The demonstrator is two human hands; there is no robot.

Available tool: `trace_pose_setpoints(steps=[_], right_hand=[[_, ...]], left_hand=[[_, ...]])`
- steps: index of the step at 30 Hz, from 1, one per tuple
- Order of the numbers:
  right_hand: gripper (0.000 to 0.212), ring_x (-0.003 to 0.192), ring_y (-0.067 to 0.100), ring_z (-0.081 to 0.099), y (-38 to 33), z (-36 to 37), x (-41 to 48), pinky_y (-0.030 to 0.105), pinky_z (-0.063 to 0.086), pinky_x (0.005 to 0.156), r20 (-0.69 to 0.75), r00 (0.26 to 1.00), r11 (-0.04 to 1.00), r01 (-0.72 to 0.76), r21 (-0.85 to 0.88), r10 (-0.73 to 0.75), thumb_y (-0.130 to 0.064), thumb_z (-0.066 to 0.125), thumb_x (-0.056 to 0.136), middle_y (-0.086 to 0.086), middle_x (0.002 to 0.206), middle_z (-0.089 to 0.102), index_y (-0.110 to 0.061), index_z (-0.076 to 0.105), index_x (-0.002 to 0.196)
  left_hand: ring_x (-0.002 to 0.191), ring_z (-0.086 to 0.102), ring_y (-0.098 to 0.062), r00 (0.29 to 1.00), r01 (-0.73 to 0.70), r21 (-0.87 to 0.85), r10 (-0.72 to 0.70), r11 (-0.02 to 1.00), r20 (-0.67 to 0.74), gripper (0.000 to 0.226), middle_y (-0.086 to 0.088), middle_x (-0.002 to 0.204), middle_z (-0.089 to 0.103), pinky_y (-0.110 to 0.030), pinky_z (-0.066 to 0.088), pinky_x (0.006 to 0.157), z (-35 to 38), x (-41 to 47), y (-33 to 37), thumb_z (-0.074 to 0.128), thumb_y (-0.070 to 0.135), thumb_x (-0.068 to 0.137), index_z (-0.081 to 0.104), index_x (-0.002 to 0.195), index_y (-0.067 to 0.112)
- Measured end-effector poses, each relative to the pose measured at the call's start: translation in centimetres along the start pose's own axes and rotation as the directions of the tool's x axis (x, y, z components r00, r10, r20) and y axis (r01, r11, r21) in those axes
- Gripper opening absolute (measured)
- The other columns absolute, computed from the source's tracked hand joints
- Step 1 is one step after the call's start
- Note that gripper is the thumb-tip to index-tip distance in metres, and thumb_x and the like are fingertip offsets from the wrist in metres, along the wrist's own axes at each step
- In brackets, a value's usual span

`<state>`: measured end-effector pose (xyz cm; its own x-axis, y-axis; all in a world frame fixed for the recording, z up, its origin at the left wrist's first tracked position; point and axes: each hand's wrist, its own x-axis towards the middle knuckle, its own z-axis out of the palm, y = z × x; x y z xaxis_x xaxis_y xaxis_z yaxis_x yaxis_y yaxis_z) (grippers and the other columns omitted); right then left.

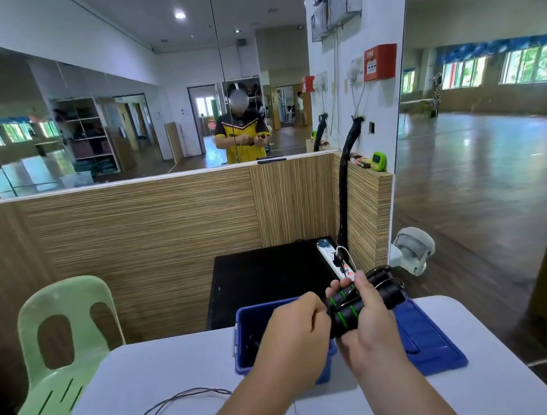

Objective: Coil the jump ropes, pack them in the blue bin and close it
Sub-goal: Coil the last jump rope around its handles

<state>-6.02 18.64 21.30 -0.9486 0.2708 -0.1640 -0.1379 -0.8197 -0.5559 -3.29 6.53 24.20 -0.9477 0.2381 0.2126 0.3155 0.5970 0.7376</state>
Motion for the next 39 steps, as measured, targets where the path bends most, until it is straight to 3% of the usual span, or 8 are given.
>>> trace_pose_setpoints(steps=[9, 14, 19, 24, 29, 32, 35, 39], right_hand=[[0.025, 0.088, 0.017, 0.063, -1.1, 1.4, 0.6, 0.036, 0.051, 0.088, 0.034, 0.999, 0.998, 0.030, 0.059, -0.032, -0.037, 0.059, 0.099, 0.002, 0.087, 0.067, -0.015, 0.061, 0.086], [0.024, 0.086, 0.015, 0.066, -1.3, 2.8, -1.4, 0.033, 0.052, 0.084, 0.060, 0.998, 0.994, -0.002, 0.105, -0.004, -0.033, 0.058, 0.101, -0.002, 0.074, 0.071, -0.014, 0.062, 0.086], [0.027, 0.079, 0.015, 0.066, -1.8, 3.8, -2.8, 0.034, 0.052, 0.082, 0.081, 0.997, 0.990, -0.030, 0.140, 0.019, -0.033, 0.054, 0.102, -0.001, 0.070, 0.070, -0.015, 0.060, 0.083], [0.022, 0.092, 0.026, 0.069, -1.5, 3.4, -3.5, 0.043, 0.055, 0.093, 0.154, 0.986, 0.978, -0.086, 0.189, 0.058, -0.037, 0.061, 0.095, 0.004, 0.085, 0.066, -0.014, 0.061, 0.096], [0.028, 0.094, 0.032, 0.070, -1.1, 2.5, -4.4, 0.048, 0.051, 0.101, 0.199, 0.971, 0.980, -0.156, 0.121, 0.130, -0.037, 0.064, 0.091, 0.010, 0.087, 0.064, -0.011, 0.061, 0.099], [0.027, 0.100, 0.034, 0.068, -0.8, 1.7, -5.4, 0.049, 0.052, 0.097, 0.219, 0.954, 0.975, -0.218, 0.044, 0.204, -0.037, 0.062, 0.092, 0.010, 0.086, 0.065, -0.010, 0.061, 0.097], [0.027, 0.096, 0.031, 0.069, -0.6, 1.1, -6.2, 0.050, 0.051, 0.098, 0.231, 0.946, 0.974, -0.226, -0.029, 0.226, -0.037, 0.062, 0.089, 0.011, 0.084, 0.068, -0.011, 0.061, 0.096], [0.025, 0.073, 0.027, 0.072, -0.6, 0.3, -6.3, 0.050, 0.052, 0.092, 0.250, 0.943, 0.972, -0.193, -0.132, 0.221, -0.035, 0.060, 0.093, 0.013, 0.083, 0.068, -0.011, 0.065, 0.090]], left_hand=[[0.060, 0.053, -0.002, 0.981, 0.076, -0.377, -0.137, 0.923, -0.139, 0.018, 0.003, 0.069, 0.067, -0.018, 0.044, 0.059, 3.5, -3.9, -0.2, 0.076, 0.022, 0.087, 0.070, 0.071, 0.024], [0.046, 0.037, -0.015, 0.957, 0.232, -0.702, -0.289, 0.673, 0.039, 0.053, -0.002, 0.051, 0.047, -0.027, 0.027, 0.045, 3.9, -3.5, -0.8, 0.060, 0.024, 0.101, 0.054, 0.049, 0.018], [0.040, 0.028, -0.014, 0.943, 0.321, -0.805, -0.246, 0.499, 0.224, 0.050, -0.006, 0.053, 0.040, -0.022, 0.016, 0.044, 3.9, -2.6, -2.2, 0.060, 0.034, 0.100, 0.043, 0.056, 0.016], [0.045, 0.028, -0.010, 0.930, 0.318, -0.673, -0.080, 0.668, 0.360, 0.035, 0.001, 0.053, 0.041, -0.025, 0.020, 0.046, 1.6, -1.2, -4.4, 0.075, 0.043, 0.083, 0.052, 0.075, 0.019], [0.056, 0.052, -0.005, 0.890, 0.122, -0.218, -0.009, 0.968, 0.457, 0.007, 0.001, 0.067, 0.061, -0.022, 0.042, 0.057, -2.3, 1.3, -4.6, 0.072, 0.012, 0.082, 0.069, 0.085, 0.017], [0.062, 0.050, -0.011, 0.827, 0.047, 0.069, -0.078, 0.996, 0.557, 0.014, 0.001, 0.068, 0.058, -0.025, 0.044, 0.063, -4.3, 3.1, -4.9, 0.065, 0.009, 0.079, 0.066, 0.071, 0.021], [0.070, 0.056, -0.017, 0.784, 0.042, 0.126, -0.111, 0.991, 0.611, 0.008, 0.001, 0.073, 0.064, -0.034, 0.051, 0.070, -5.3, 4.2, -4.8, 0.066, 0.018, 0.085, 0.074, 0.084, 0.016], [0.058, 0.049, -0.010, 0.779, 0.032, 0.181, -0.138, 0.983, 0.612, 0.026, 0.006, 0.060, 0.053, -0.024, 0.049, 0.058, -6.3, 5.0, -3.6, 0.062, 0.018, 0.095, 0.064, 0.070, 0.025]])
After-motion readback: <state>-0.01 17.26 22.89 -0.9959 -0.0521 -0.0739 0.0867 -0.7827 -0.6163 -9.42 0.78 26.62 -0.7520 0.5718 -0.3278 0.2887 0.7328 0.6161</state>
